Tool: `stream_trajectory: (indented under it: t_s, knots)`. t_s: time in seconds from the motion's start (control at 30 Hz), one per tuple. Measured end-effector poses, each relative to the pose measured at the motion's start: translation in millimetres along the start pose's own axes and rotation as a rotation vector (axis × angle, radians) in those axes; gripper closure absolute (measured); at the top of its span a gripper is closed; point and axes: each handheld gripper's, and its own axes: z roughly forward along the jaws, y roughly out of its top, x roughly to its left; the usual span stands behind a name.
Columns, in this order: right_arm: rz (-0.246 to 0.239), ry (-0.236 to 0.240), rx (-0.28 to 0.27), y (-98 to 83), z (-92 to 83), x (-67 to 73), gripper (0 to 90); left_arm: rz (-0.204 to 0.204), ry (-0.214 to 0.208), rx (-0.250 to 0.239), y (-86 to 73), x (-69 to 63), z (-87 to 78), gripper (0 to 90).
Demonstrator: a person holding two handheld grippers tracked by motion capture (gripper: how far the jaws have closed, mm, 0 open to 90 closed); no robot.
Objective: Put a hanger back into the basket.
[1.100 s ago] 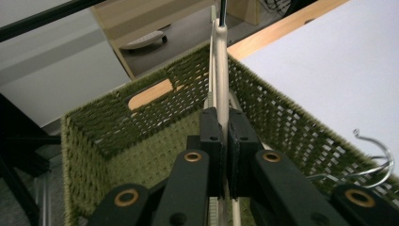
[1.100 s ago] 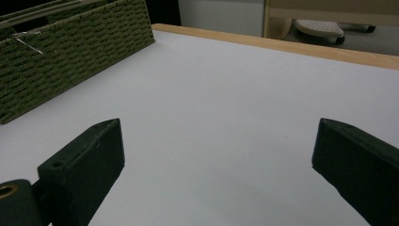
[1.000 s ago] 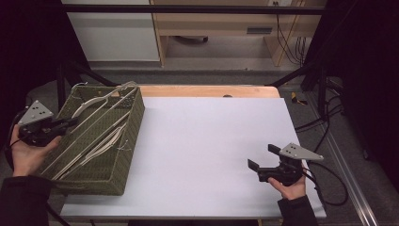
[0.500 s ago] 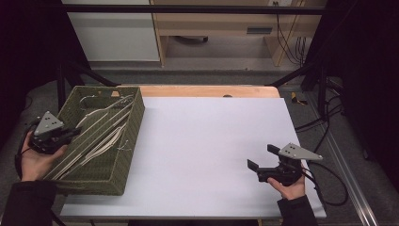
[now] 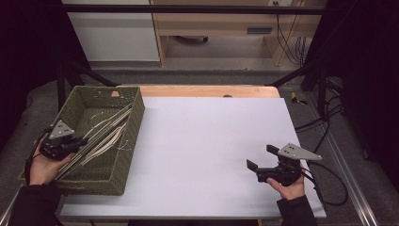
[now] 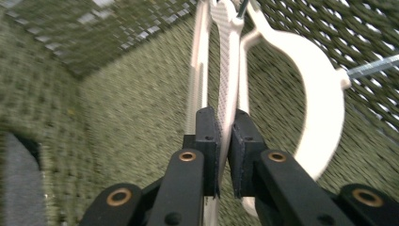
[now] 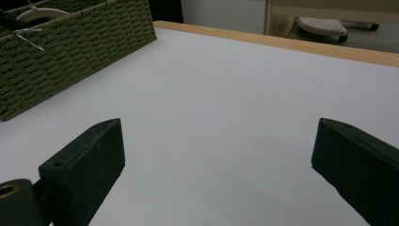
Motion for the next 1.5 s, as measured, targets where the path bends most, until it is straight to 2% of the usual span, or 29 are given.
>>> stream_trajectory:
  t_s: [0.07, 0.1, 0.13, 0.17, 0.2, 0.37, 0.4, 0.47, 0.6, 0.7, 0.77, 0.83, 0.87, 0.93, 1.0, 1.03, 1.1, 1.13, 1.2, 1.33, 1.5]
  knots:
    - [0.0, 0.001, 0.0, -0.1, 0.4, 0.2, 3.8, 0.007, -0.021, 0.022, 1.7, -2.1, 1.3, 81.3]
    - [-0.004, 0.002, 0.002, -0.2, 0.4, -0.2, 3.8, 0.006, -0.045, 0.034, 2.5, -3.1, 2.7, 80.3]
    - [-0.009, 0.004, 0.006, -0.5, 0.6, -0.2, 3.8, -0.012, -0.075, 0.043, 3.1, -5.6, 5.5, 77.3]
    - [-0.009, 0.004, 0.006, -0.6, 0.8, -0.1, 3.8, 0.0, -0.09, 0.065, 4.1, -7.5, 7.3, 76.8]
    - [-0.009, 0.004, 0.006, -0.6, 0.8, -0.1, 3.8, 0.018, -0.085, 0.078, 5.2, -9.9, 8.1, 76.8]
    - [-0.008, 0.006, 0.006, -0.6, 1.0, 0.0, 3.9, 0.0, -0.13, 0.059, 9.3, -14.7, 9.9, 69.8]
    - [-0.008, 0.006, 0.006, -0.7, 1.0, 0.1, 3.9, 0.007, -0.139, 0.072, 11.0, -15.3, 8.9, 68.4]
    - [-0.007, 0.007, 0.007, -0.6, 1.0, 0.1, 3.9, 0.018, -0.137, 0.068, 13.0, -17.6, 7.7, 65.9]
    - [-0.008, 0.006, 0.006, -0.6, 0.8, -0.1, 3.9, 0.008, -0.155, 0.03, 17.4, -19.1, 0.5, 62.8]
    - [-0.008, 0.006, 0.005, -0.5, 0.5, -0.2, 3.9, 0.0, -0.136, 0.001, 21.4, -22.3, -5.9, 61.5]
    - [0.001, 0.005, -0.001, -0.2, 0.6, 0.3, 3.9, -0.015, -0.117, -0.053, 25.3, -25.8, -11.7, 54.7]
    - [0.003, 0.007, -0.002, -0.1, 0.4, 0.5, 3.9, -0.046, -0.114, -0.133, 29.6, -30.3, -18.6, 52.3]
    - [0.002, 0.007, -0.002, -0.1, 0.0, 0.4, 3.8, -0.067, -0.112, -0.177, 31.8, -32.9, -22.2, 45.8]
    - [-0.004, 0.01, -0.002, -0.1, -0.6, -0.1, 3.8, -0.092, -0.122, -0.255, 36.5, -38.6, -29.1, 43.3]
    - [0.003, 0.008, -0.007, 0.2, -1.2, 0.1, 3.6, -0.109, -0.125, -0.325, 40.7, -46.7, -34.5, 36.7]
    - [0.006, 0.006, -0.013, 0.6, -2.0, 0.0, 3.4, -0.125, -0.142, -0.37, 44.4, -54.9, -38.1, 30.5]
    - [0.01, 0.003, -0.02, 1.1, -2.9, -0.1, 3.3, -0.133, -0.152, -0.387, 46.2, -59.2, -39.3, 25.3]
    - [0.006, 0.006, -0.019, 1.1, -3.6, -0.6, 3.2, -0.157, -0.171, -0.422, 49.1, -68.1, -40.3, 22.7]
    - [0.006, 0.006, -0.019, 1.3, -4.3, -0.7, 3.1, -0.159, -0.187, -0.431, 50.3, -72.1, -40.5, 20.0]
    - [0.009, 0.011, -0.03, 2.2, -7.3, -0.9, 2.7, -0.166, -0.214, -0.461, 55.0, -92.3, -38.3, 10.3]
    - [-0.006, 0.015, -0.035, 2.8, -10.6, -2.1, 2.6, -0.159, -0.24, -0.473, 59.3, -116.7, -34.3, 7.9]
